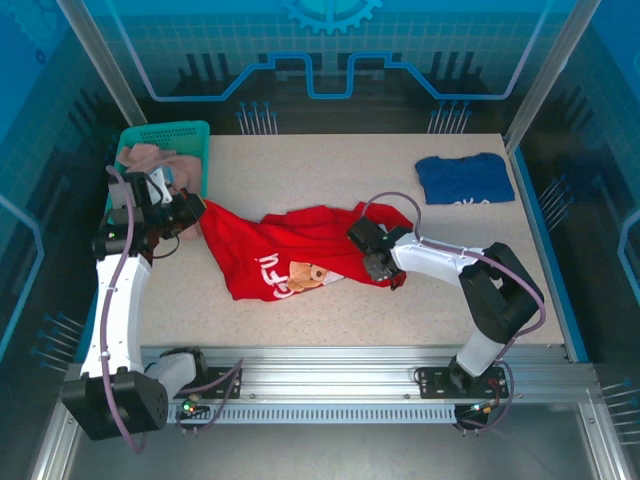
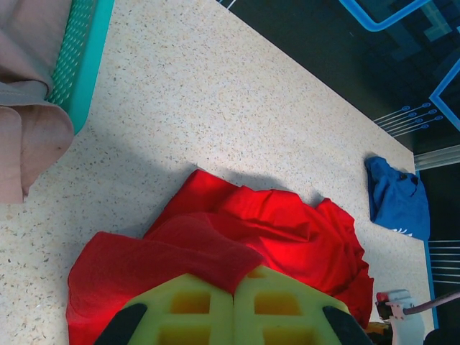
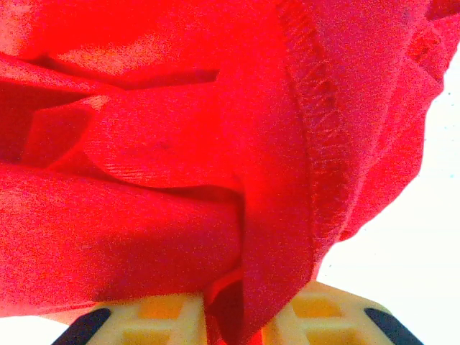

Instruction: Fold the inside-out t-shirt

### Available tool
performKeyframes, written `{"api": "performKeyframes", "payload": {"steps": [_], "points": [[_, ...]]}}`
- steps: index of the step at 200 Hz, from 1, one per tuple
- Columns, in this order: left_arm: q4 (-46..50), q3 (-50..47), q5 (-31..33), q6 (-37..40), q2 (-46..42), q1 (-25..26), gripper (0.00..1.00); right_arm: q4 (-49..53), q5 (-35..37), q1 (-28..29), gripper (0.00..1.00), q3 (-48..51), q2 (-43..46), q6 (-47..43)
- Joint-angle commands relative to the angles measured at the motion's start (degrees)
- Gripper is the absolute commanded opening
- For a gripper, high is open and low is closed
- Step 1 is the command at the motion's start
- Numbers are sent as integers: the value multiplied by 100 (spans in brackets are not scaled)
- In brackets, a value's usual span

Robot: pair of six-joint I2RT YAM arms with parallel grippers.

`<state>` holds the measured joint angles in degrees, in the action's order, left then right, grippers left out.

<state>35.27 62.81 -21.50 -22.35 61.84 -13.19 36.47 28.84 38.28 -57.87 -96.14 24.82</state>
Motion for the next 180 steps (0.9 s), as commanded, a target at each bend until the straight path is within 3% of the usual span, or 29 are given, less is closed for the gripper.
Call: {"api": "performKeyframes", "payload": {"steps": [1,69,89,114,126,142,161,180], "points": [[-93,-31,-136,11,7,-52,0,133,125,-71,22,28,48,66],[-96,-33,-142,7,9,-52,0,-69,-111,-137,25,232,3,164],[-99,-40,-136,11,13,-52,0,-87,-37,-159,18,238,31,138],[-111,-41,-122,-21,22,-51,0,-15,47,-234,0,208,462,30],[-124,-27,-126,-82,28,-52,0,-14,-86,-385,0,193,978,-125],[-194,15,-197,-251,1,-52,0,-360,-959,-831,0,255,2082,-515],[-445,39,-326,-640,-148,-52,0,-1373,-2928,-1894,0,507,3416,-472],[-1073,-143,-496,-1364,-390,-48,0,-2079,-3834,-2663,0,572,3782,-169]]}}
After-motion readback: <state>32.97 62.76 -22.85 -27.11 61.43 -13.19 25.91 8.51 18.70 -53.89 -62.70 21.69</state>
